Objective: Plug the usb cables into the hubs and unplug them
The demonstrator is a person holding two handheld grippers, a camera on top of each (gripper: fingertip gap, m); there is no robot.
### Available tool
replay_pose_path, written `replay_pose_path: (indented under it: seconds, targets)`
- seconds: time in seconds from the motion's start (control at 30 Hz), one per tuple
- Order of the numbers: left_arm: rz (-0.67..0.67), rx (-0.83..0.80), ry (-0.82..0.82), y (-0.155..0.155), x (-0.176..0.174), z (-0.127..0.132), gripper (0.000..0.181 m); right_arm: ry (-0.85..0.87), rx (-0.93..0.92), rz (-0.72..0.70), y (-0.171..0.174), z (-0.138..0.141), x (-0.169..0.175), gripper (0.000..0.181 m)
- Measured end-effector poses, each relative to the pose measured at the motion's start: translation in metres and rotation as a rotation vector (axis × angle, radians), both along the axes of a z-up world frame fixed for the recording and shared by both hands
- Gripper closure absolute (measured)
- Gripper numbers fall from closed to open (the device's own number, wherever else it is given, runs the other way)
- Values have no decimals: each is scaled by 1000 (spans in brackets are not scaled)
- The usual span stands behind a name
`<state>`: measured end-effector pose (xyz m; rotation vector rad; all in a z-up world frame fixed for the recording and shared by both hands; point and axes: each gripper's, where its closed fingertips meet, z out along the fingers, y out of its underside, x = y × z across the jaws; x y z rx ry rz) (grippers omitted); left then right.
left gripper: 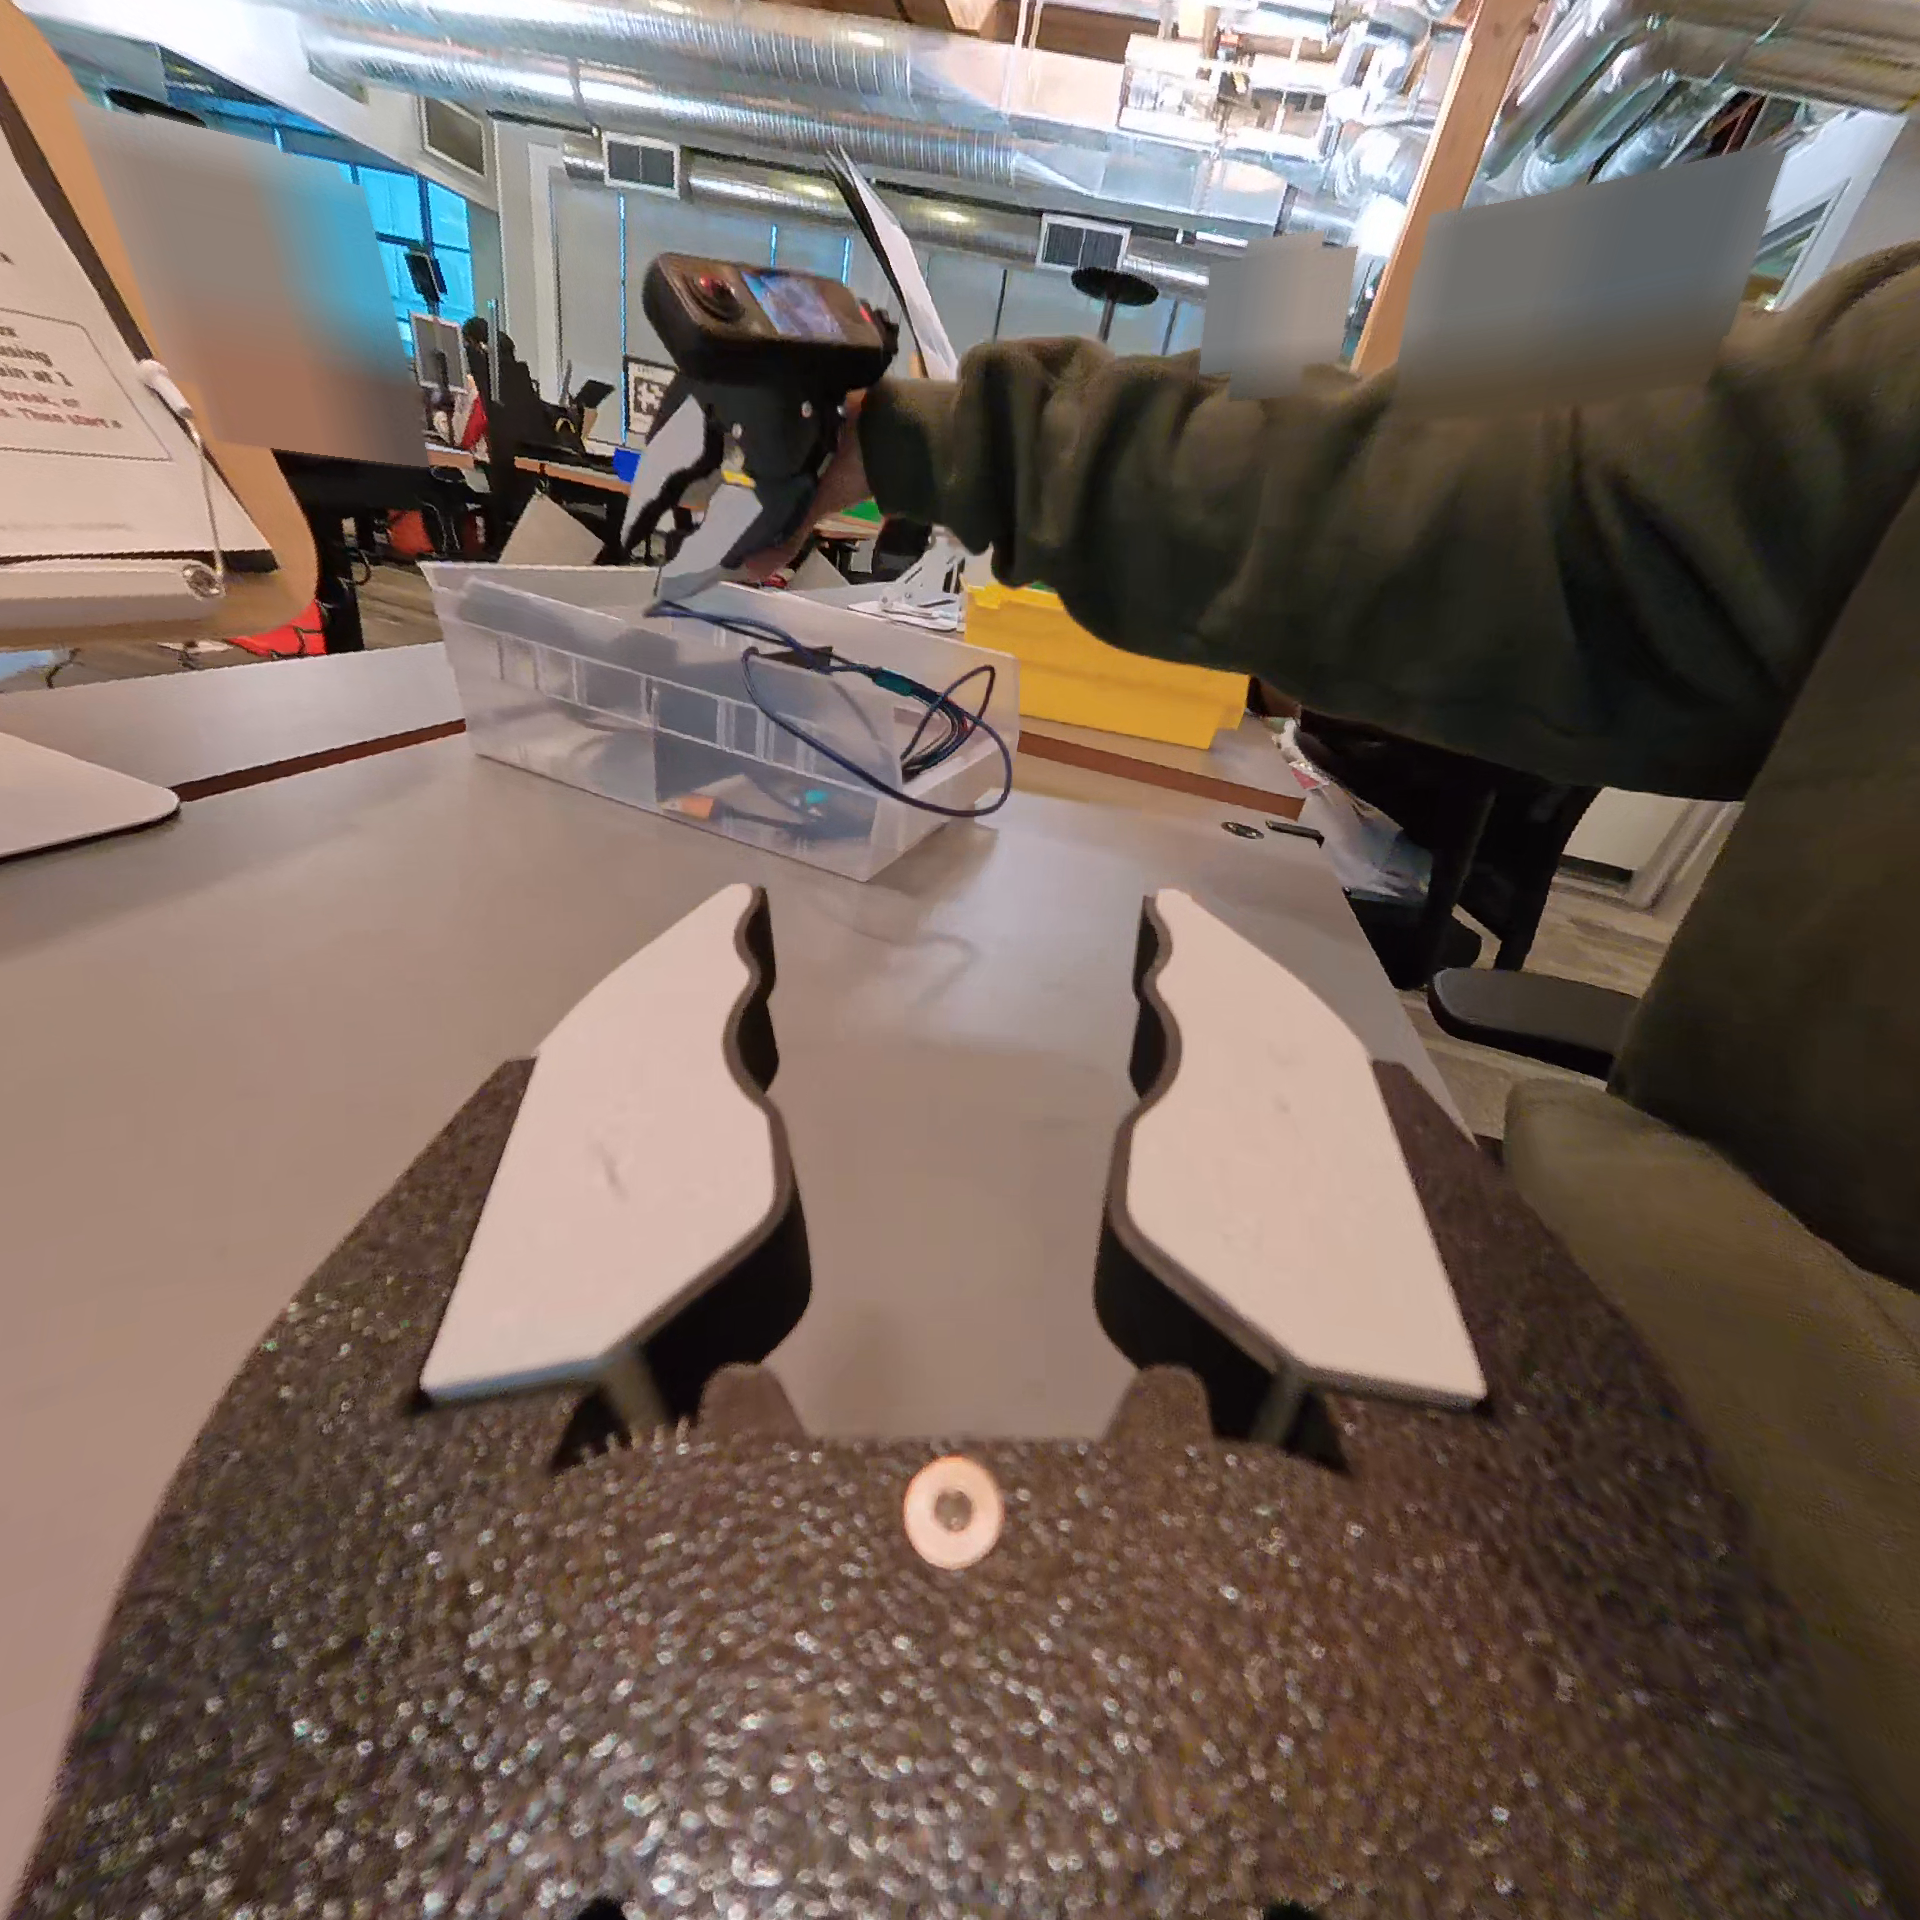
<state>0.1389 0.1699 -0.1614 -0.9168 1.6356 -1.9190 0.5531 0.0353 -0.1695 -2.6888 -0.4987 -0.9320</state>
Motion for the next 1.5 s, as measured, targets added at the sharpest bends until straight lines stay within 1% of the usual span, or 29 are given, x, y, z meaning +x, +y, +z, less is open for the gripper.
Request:
replay_pose_path:
  seconds: [0.03,0.07,0.13,0.23,0.33,0.37,0.43,0.47,0.5,0.57,0.6,0.67,0.7,0.73,0.77,0.83,0.9,0.93,0.97,1.03,1.1,1.13,1.2,1.27,1.33,1.4,1.5]
  targets:
    - [-4,6,6,-1,0,-1,115,-1,0,-12,-6,2,-2,150]
    - [-6,12,9,-2,1,-2,115,14,20,-19,-10,4,-5,144]
    - [-6,19,8,-4,1,-2,115,0,114,-63,-22,16,-10,140]
    - [2,29,13,-5,3,-2,115,1,351,-168,-52,43,-32,130]
    - [42,69,50,-8,10,-8,116,40,627,-269,-95,58,-77,116]
    - [87,100,88,-6,16,-14,117,74,726,-275,-107,58,-98,113]
    - [219,209,206,2,31,-36,122,150,879,-247,-125,51,-138,113]
    - [282,286,279,5,37,-50,124,163,931,-249,-134,49,-151,113]
    - [314,365,344,4,41,-65,124,171,967,-272,-144,46,-158,112]
    - [314,466,453,-16,51,-85,124,169,1008,-318,-161,44,-162,112]
    - [280,472,486,-35,58,-90,125,156,1018,-333,-167,46,-158,112]
    - [209,452,557,-77,77,-96,126,140,1026,-418,-183,50,-149,109]
    - [184,478,600,-95,87,-103,126,144,1064,-452,-188,55,-147,110]
    - [154,533,632,-110,95,-111,127,160,1114,-454,-188,59,-148,111]
    - [160,603,653,-118,105,-120,126,188,1158,-429,-187,63,-151,113]
    - [266,688,603,-117,135,-117,131,231,1179,-379,-184,65,-158,116]
    - [350,696,599,-113,162,-115,135,209,1155,-380,-188,65,-157,115]
    - [342,649,587,-120,173,-112,138,190,1148,-379,-190,66,-155,115]
    - [303,573,568,-132,181,-104,138,180,1146,-379,-192,66,-155,115]
    - [264,430,516,-150,191,-78,138,193,1140,-374,-195,63,-155,115]
    - [302,394,456,-152,197,-58,143,211,1148,-378,-197,61,-154,116]
    - [334,421,445,-148,200,-55,147,221,1163,-377,-197,62,-154,116]
    - [360,515,451,-143,203,-59,147,256,1195,-363,-193,63,-155,117]
    - [365,538,451,-145,207,-57,148,284,1203,-354,-189,61,-155,117]
    - [389,532,437,-147,213,-49,152,287,1189,-356,-186,58,-156,117]
    - [416,546,476,-145,220,-48,153,289,1175,-345,-183,58,-158,117]
    - [456,593,582,-143,228,-55,152,297,1181,-317,-175,61,-164,117]
